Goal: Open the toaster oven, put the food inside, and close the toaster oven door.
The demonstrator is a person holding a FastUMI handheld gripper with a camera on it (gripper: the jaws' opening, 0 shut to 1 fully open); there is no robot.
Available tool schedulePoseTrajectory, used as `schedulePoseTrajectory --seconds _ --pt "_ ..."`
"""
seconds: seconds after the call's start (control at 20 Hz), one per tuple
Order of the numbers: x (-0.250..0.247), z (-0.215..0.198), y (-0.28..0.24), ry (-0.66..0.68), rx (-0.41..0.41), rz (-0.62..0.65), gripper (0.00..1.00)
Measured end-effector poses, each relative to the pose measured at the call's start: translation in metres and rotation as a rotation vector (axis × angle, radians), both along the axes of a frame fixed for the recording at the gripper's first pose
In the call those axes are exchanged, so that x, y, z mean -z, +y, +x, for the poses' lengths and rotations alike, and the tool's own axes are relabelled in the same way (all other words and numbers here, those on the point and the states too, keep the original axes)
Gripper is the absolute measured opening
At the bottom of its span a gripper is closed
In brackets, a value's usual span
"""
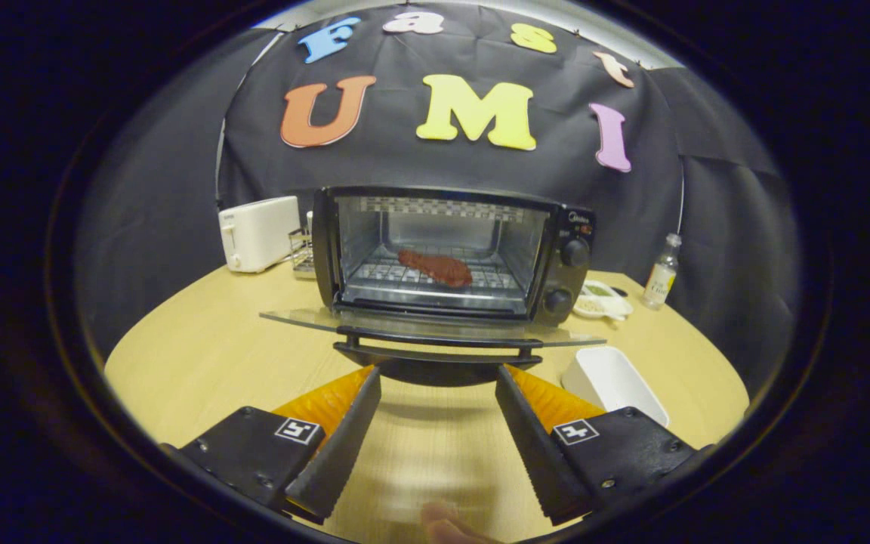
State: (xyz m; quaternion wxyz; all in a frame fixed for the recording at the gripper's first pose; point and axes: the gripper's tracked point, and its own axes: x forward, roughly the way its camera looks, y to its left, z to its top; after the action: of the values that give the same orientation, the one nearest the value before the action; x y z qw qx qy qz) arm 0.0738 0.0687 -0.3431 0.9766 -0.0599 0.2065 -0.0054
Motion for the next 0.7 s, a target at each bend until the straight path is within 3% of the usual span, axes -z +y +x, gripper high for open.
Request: schedulePoseTrajectory --seconds 0.4,0.7 --pt "-0.059 0.055 0.005 -0.105 0.011 0.069 0.98" --pt "-0.096 0.078 0.002 -0.139 0.024 0.043 1.00"
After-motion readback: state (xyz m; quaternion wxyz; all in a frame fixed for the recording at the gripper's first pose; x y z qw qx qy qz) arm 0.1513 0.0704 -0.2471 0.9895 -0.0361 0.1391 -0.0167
